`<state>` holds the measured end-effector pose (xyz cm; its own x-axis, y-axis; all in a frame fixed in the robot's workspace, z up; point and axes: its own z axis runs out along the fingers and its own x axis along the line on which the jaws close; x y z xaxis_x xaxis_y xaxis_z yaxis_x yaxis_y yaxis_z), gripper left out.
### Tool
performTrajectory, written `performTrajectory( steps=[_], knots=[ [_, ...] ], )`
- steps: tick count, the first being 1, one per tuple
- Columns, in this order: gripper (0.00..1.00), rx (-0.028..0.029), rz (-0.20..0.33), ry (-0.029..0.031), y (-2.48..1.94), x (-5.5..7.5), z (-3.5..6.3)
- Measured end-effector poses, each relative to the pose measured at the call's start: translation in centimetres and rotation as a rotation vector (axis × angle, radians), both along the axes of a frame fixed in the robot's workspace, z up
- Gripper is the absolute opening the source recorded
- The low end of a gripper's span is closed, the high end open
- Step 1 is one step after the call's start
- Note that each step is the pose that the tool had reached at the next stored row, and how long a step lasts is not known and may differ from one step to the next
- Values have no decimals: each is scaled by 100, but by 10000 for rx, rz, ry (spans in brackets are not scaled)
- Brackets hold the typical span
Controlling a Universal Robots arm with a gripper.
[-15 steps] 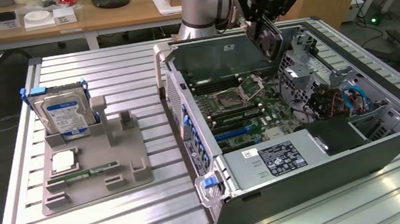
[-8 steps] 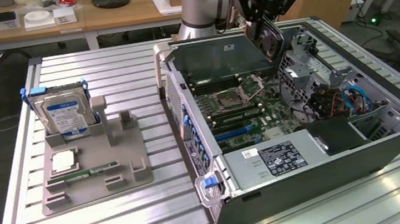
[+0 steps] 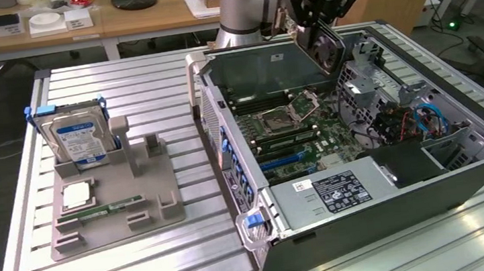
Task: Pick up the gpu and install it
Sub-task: 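Insert the gpu into the slot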
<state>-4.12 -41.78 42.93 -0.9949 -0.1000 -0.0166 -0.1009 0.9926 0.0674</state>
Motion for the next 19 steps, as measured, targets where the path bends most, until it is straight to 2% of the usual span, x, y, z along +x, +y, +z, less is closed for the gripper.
performTrajectory(
  steps=[12, 19],
  knots=[
    [28, 40, 600, -1, -7, 0, 0],
    [28, 39, 1422, 1, -8, 0, 0]
  ],
)
